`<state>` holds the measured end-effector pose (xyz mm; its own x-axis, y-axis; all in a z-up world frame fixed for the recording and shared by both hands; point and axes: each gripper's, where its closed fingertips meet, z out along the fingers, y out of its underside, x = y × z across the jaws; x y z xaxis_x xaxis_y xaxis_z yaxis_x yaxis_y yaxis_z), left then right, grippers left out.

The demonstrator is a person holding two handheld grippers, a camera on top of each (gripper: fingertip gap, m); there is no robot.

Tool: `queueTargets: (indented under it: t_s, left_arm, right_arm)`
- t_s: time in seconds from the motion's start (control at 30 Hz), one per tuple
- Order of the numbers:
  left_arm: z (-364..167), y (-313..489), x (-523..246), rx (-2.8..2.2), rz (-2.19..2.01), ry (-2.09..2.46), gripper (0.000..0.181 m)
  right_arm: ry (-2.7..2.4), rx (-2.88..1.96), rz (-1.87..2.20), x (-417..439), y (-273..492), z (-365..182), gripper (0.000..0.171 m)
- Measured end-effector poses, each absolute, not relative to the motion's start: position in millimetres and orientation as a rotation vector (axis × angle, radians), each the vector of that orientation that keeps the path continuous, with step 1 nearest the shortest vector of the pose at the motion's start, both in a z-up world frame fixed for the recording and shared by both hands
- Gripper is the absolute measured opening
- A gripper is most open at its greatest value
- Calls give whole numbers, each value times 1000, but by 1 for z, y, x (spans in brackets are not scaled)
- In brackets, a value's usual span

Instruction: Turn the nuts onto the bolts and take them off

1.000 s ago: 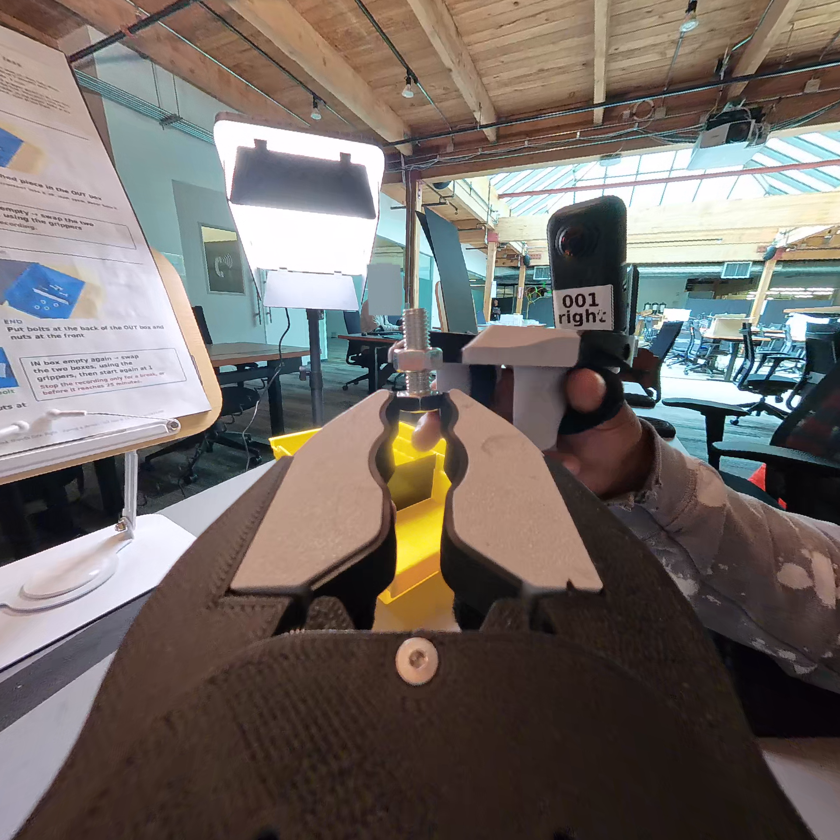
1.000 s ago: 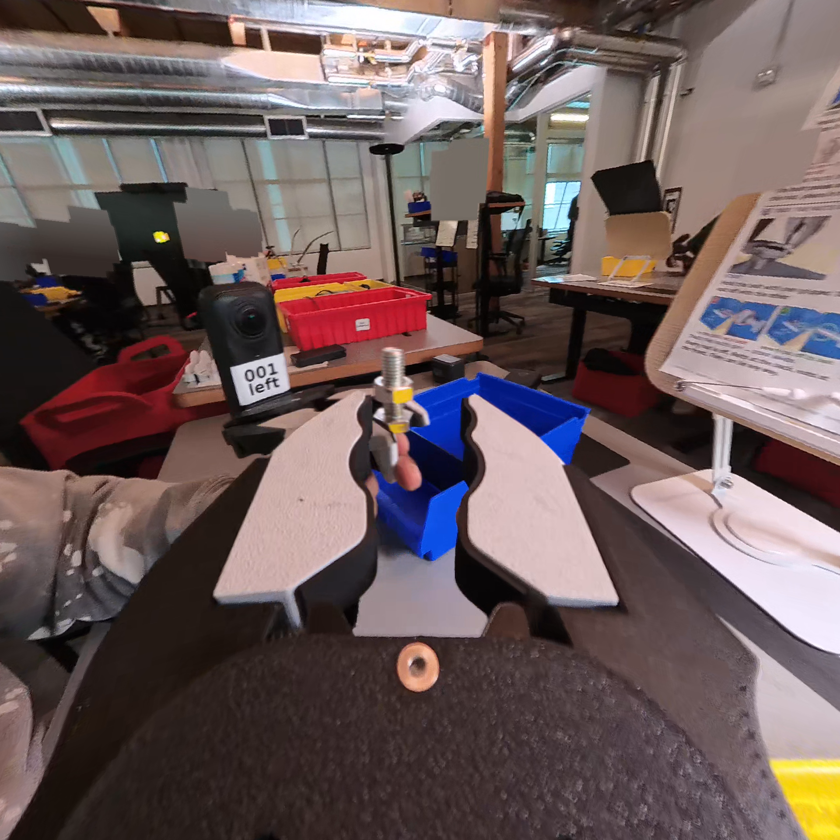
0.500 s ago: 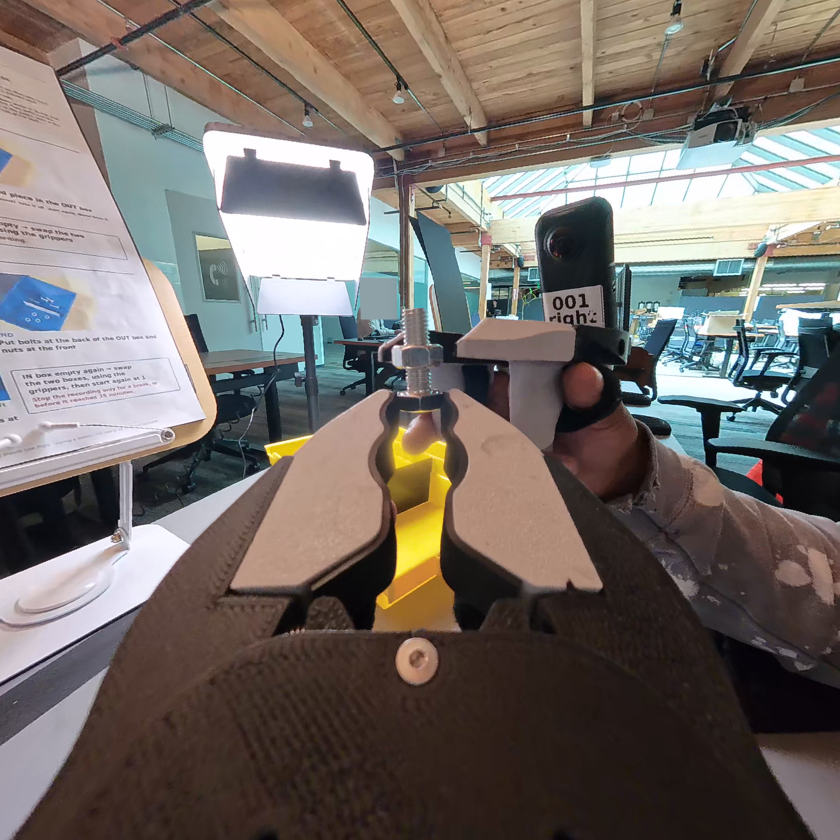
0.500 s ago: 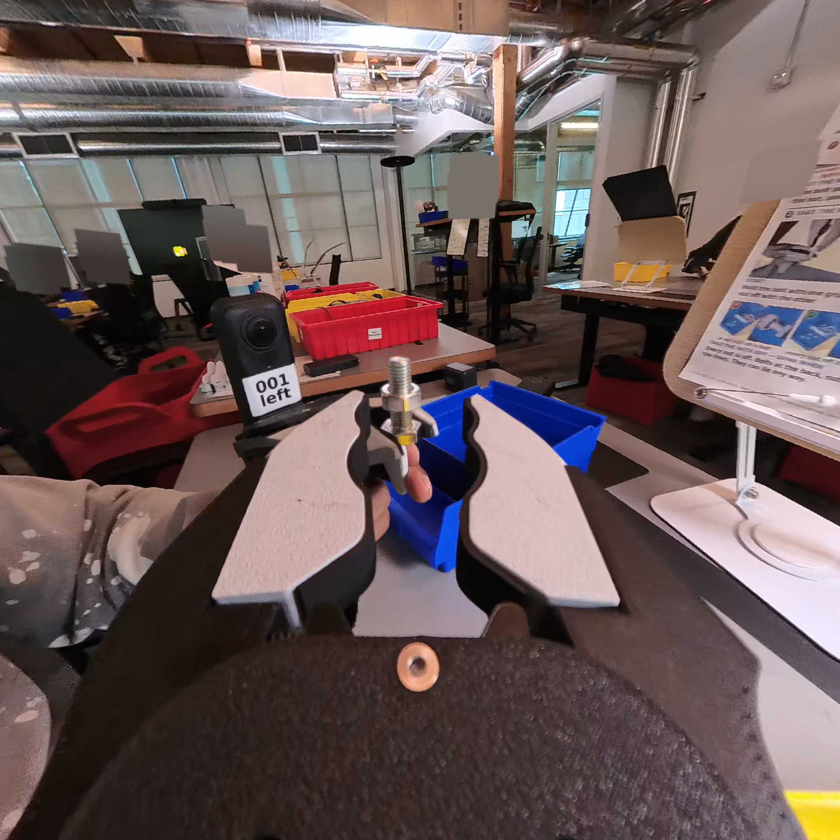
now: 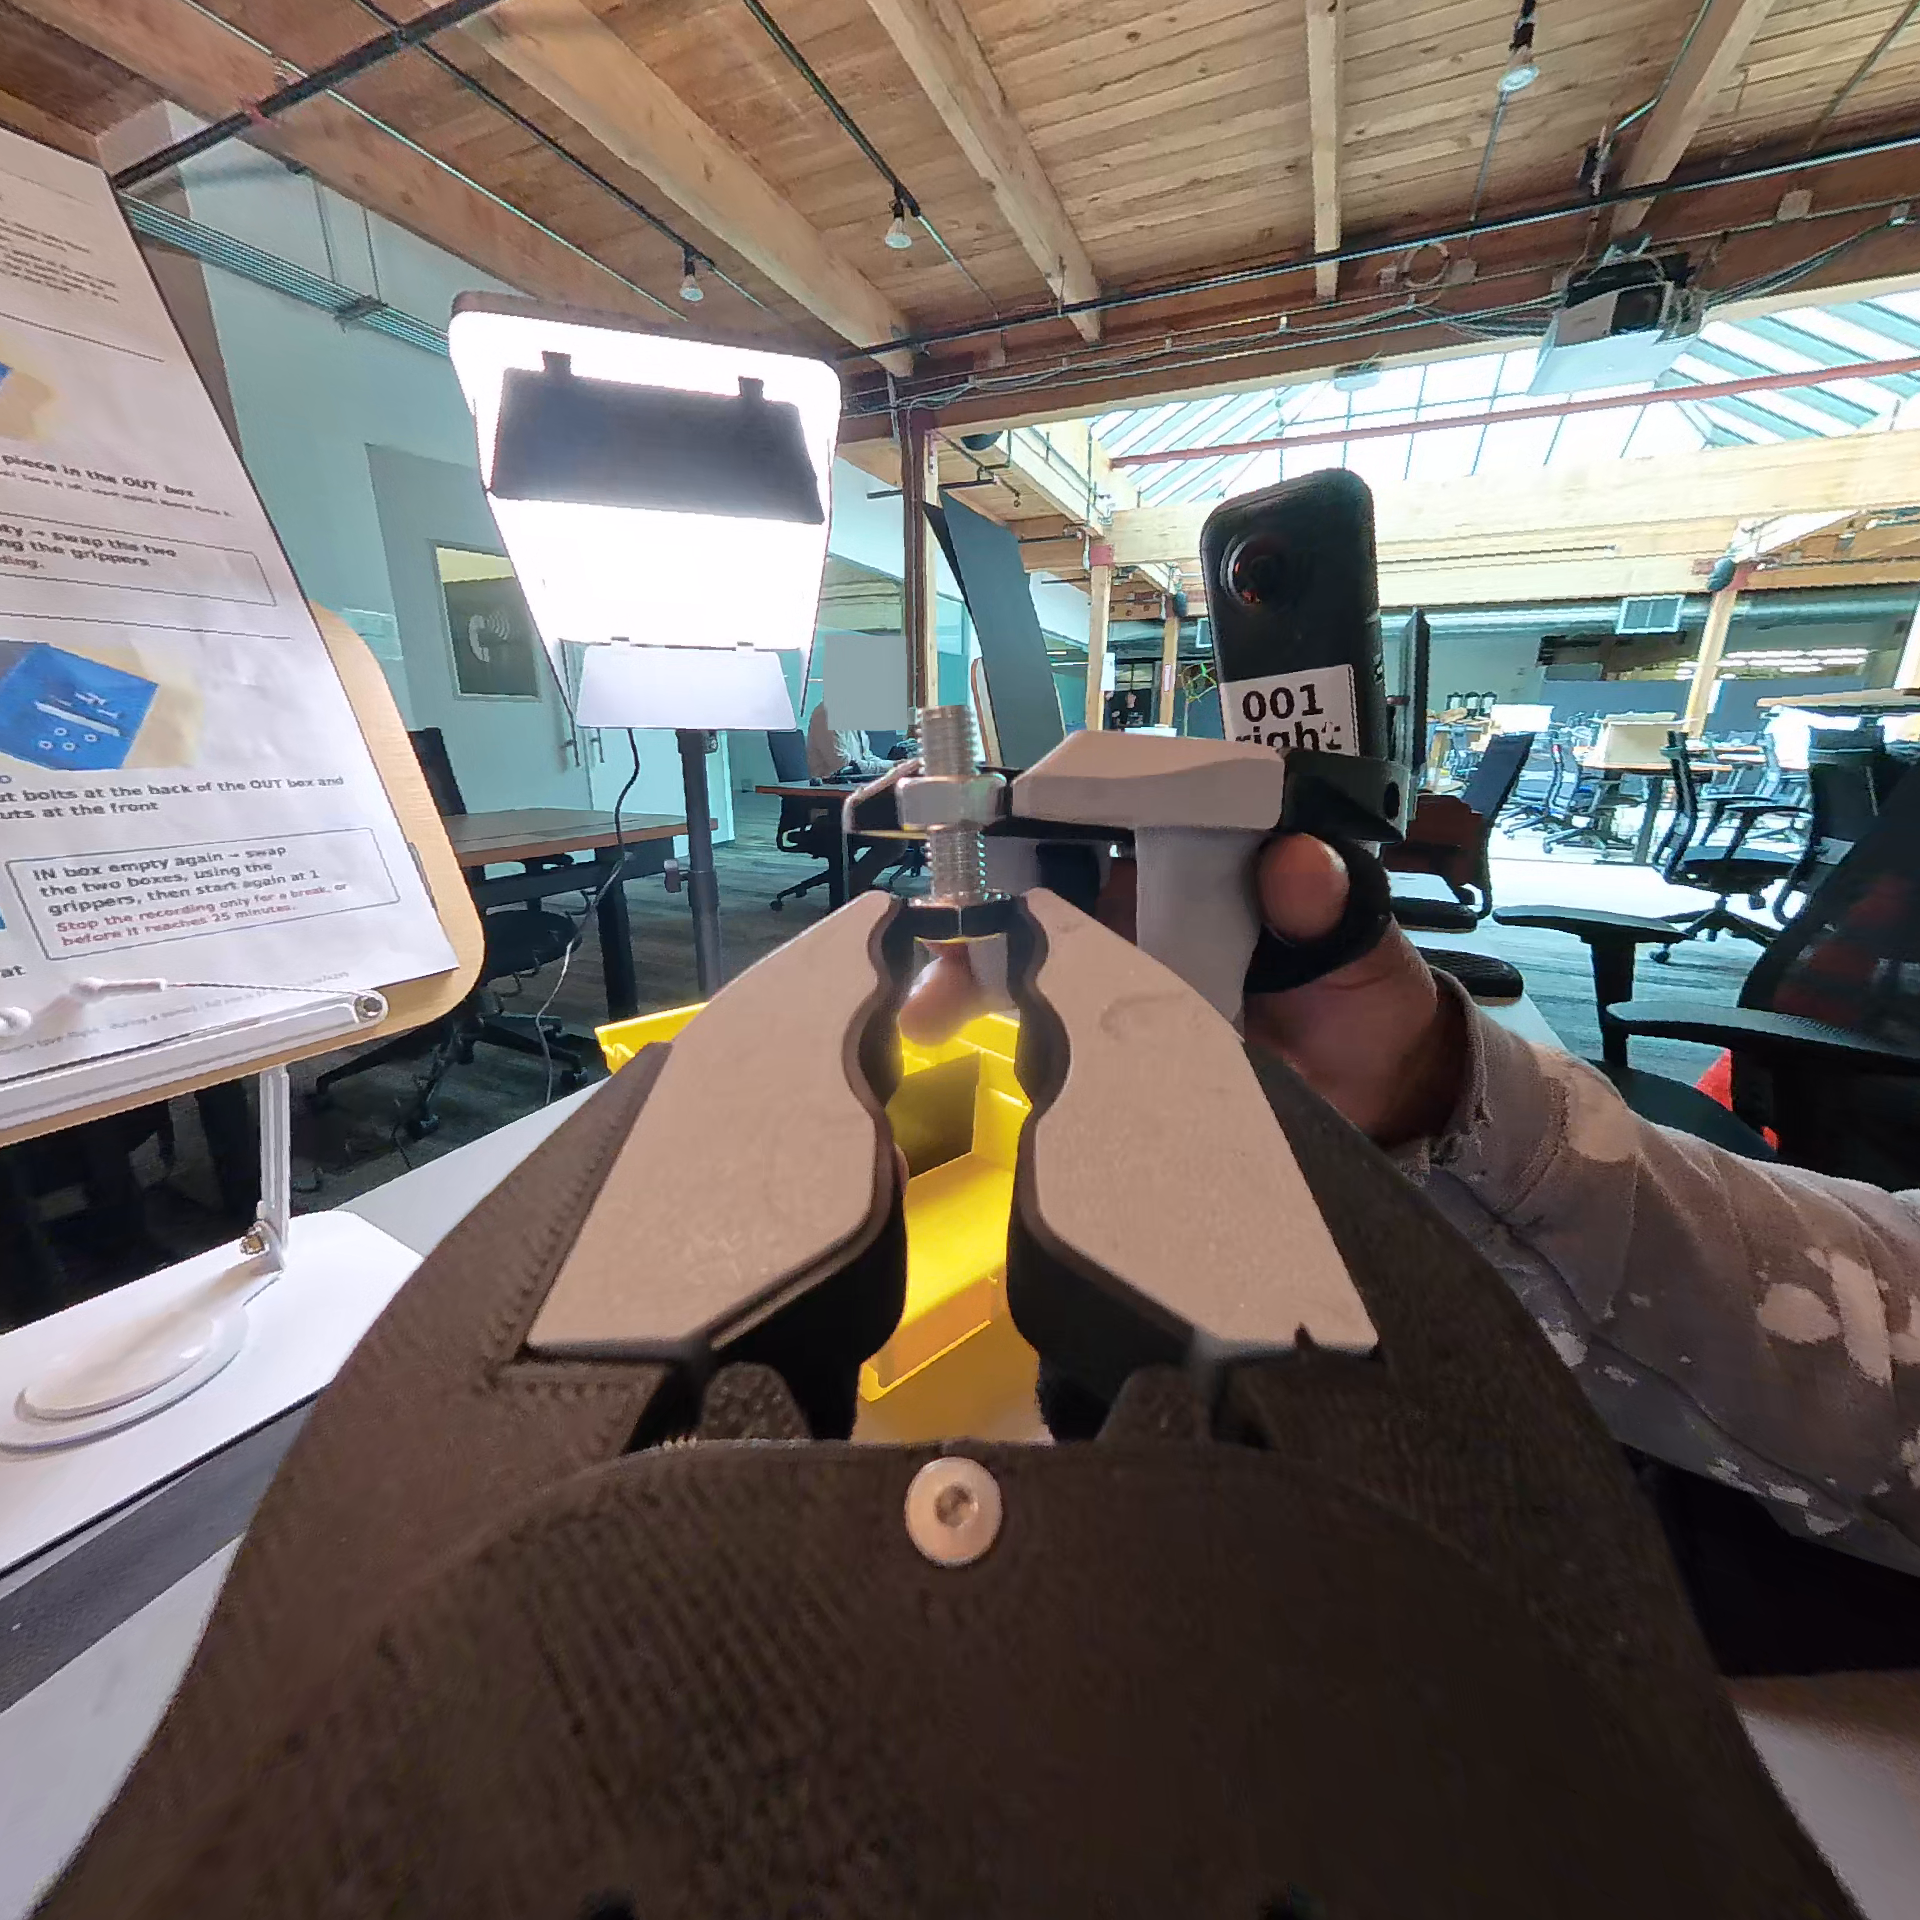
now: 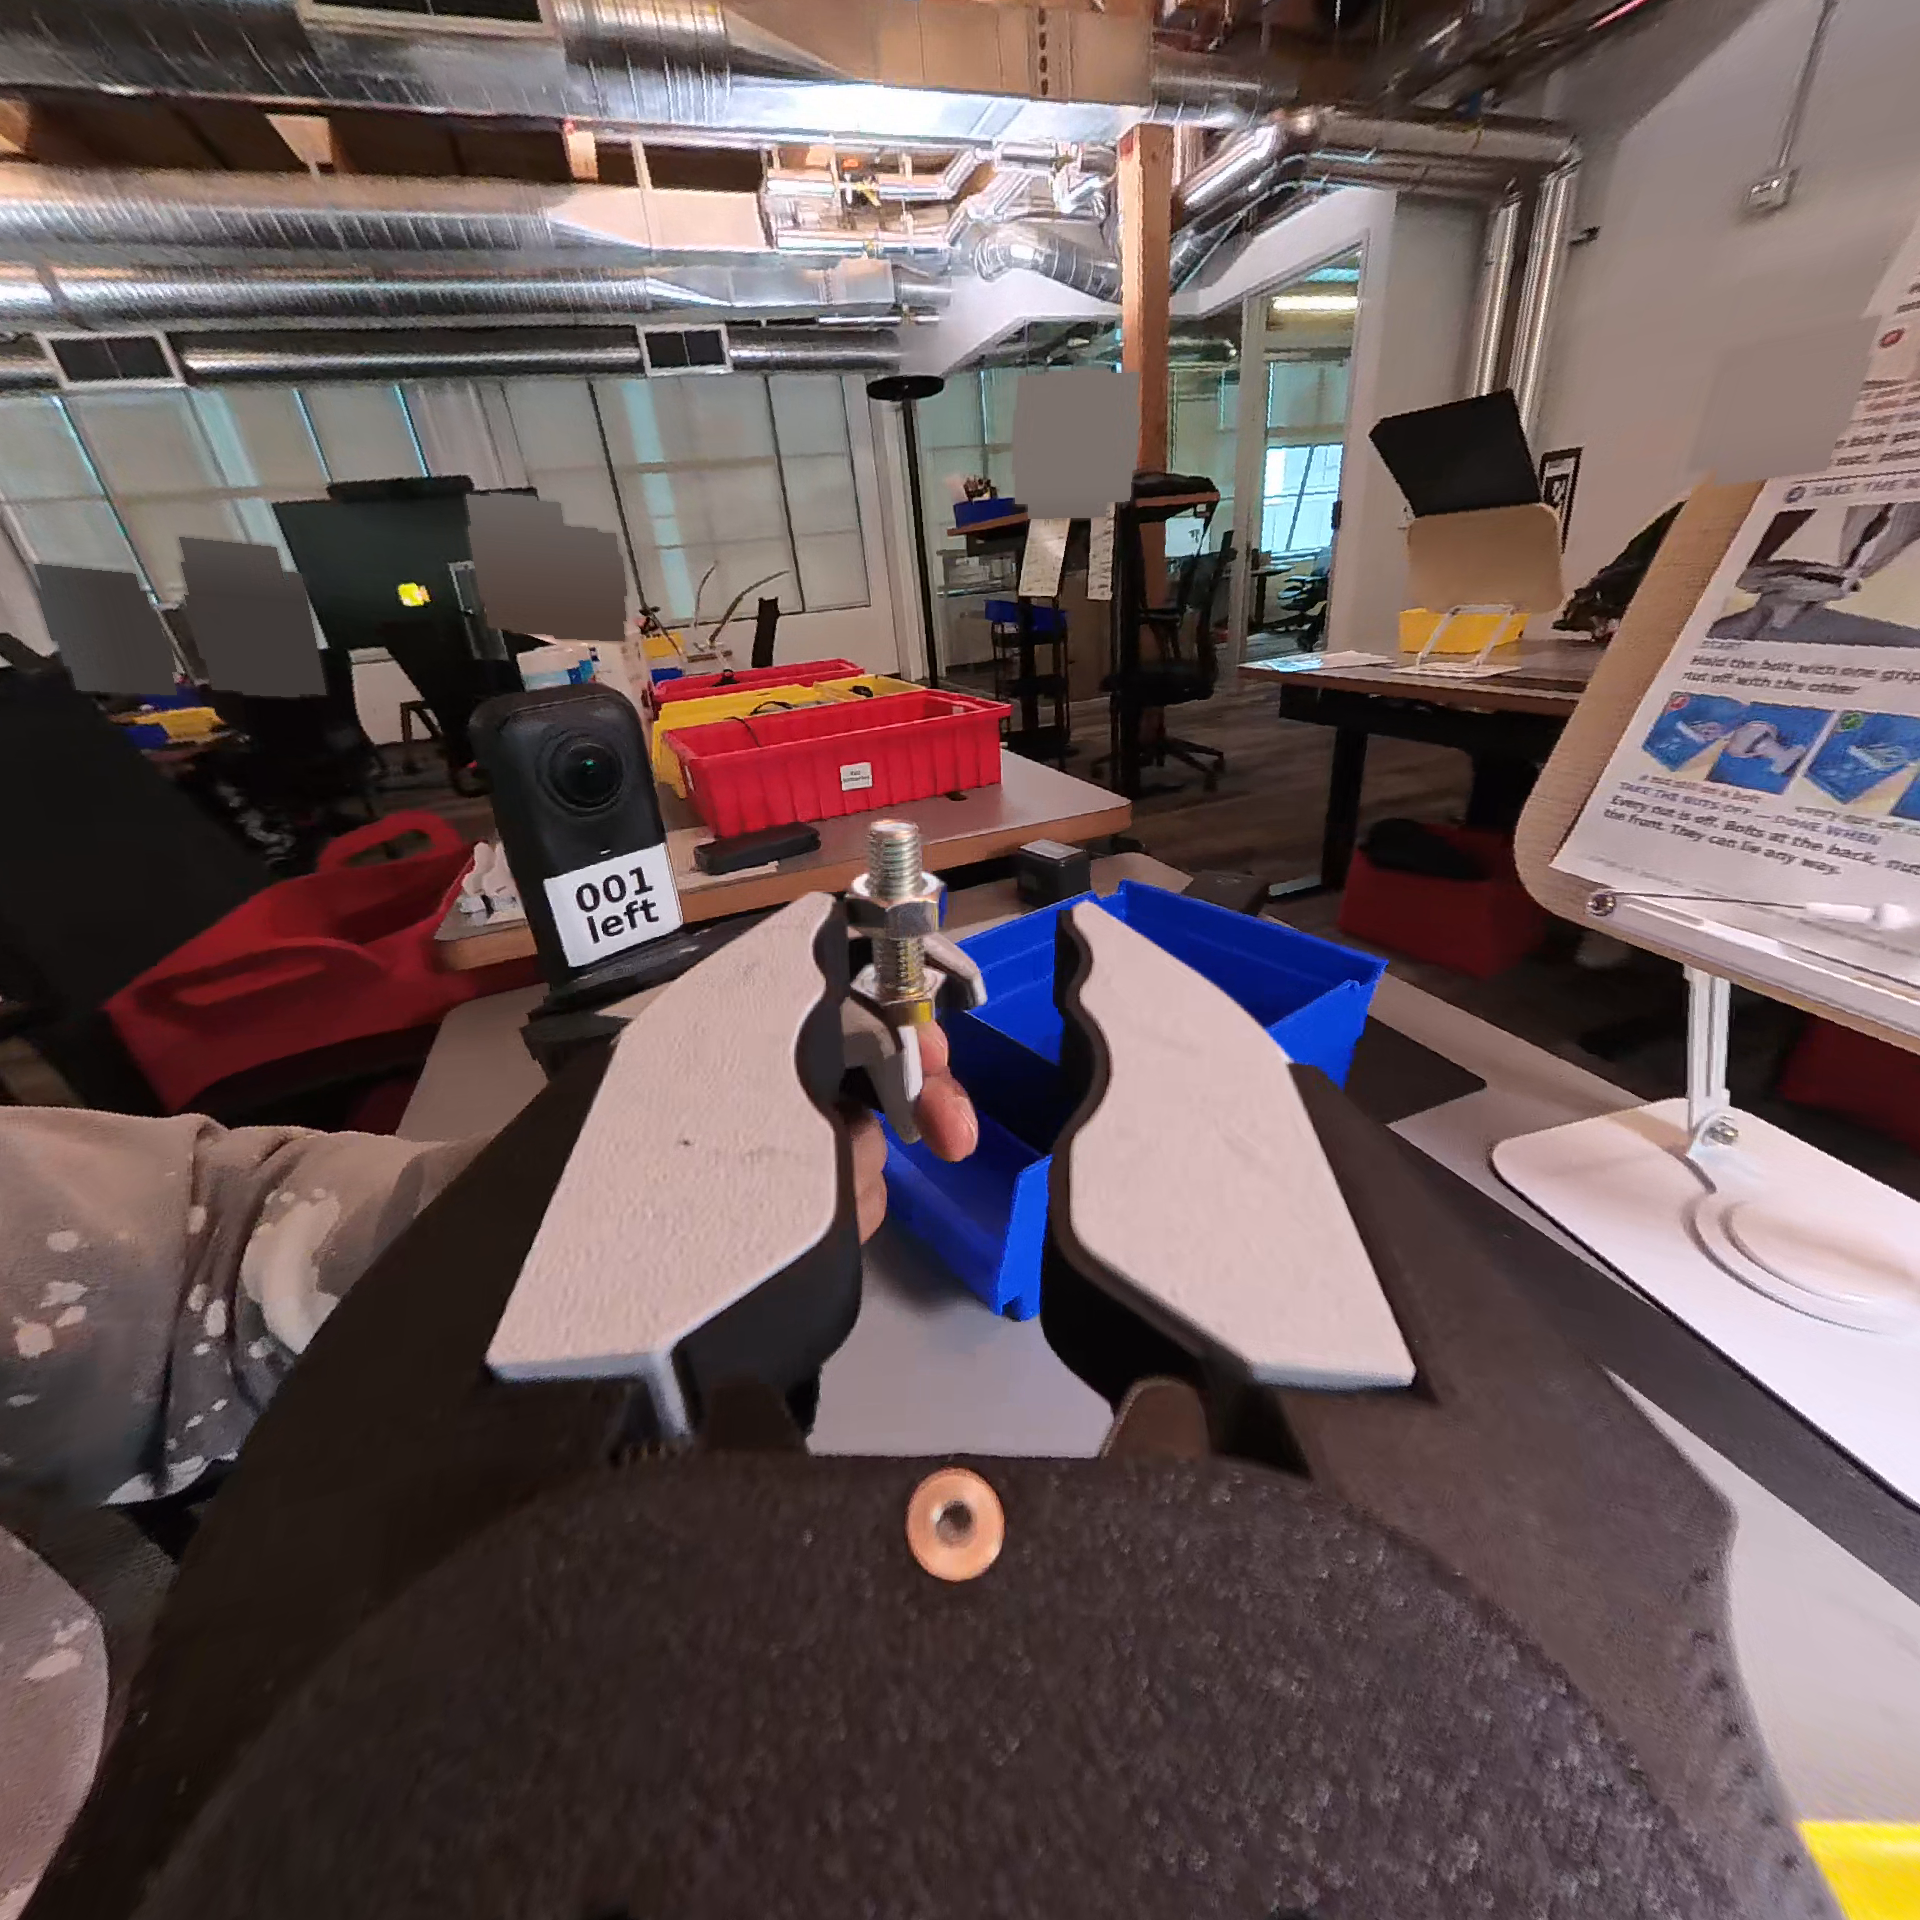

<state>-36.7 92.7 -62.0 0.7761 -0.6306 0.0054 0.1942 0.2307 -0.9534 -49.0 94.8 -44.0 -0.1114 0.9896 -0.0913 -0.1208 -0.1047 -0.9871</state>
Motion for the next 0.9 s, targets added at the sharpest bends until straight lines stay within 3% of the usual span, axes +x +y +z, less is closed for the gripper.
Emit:
queueTargets:
  t_s: [0.03,0.07,0.13,0.37,0.47,0.53,0.57,0.8,0.9]
  left_arm:
    - [-62,93,-39,-1216,-590,416,18]
    - [-60,91,-40,-1195,-608,421,18]
    - [-57,90,-42,-1190,-604,418,18]
    - [-62,93,-38,-1210,-600,421,18]
    - [-61,92,-37,-1208,-595,425,18]
    - [-57,88,-38,-1181,-612,435,18]
    - [-55,87,-38,-1178,-600,441,18]
    - [-60,90,-36,-1200,-609,433,18]
    - [-60,89,-33,-1200,-601,442,18]
  right_arm:
    - [-1133,-1138,1431,-48,97,-44,35]
    - [-1098,-1171,1427,-46,105,-44,19]
    - [-1030,-1190,1356,-39,124,-45,12]
    - [-1124,-1127,1448,-45,94,-40,36]
    - [-1108,-1141,1456,-46,97,-41,37]
    - [-1021,-1194,1413,-41,118,-42,14]
    - [-996,-1196,1386,-37,126,-42,12]
    - [-1107,-1091,1484,-40,93,-32,36]
    - [-1122,-1107,1452,-44,92,-36,37]
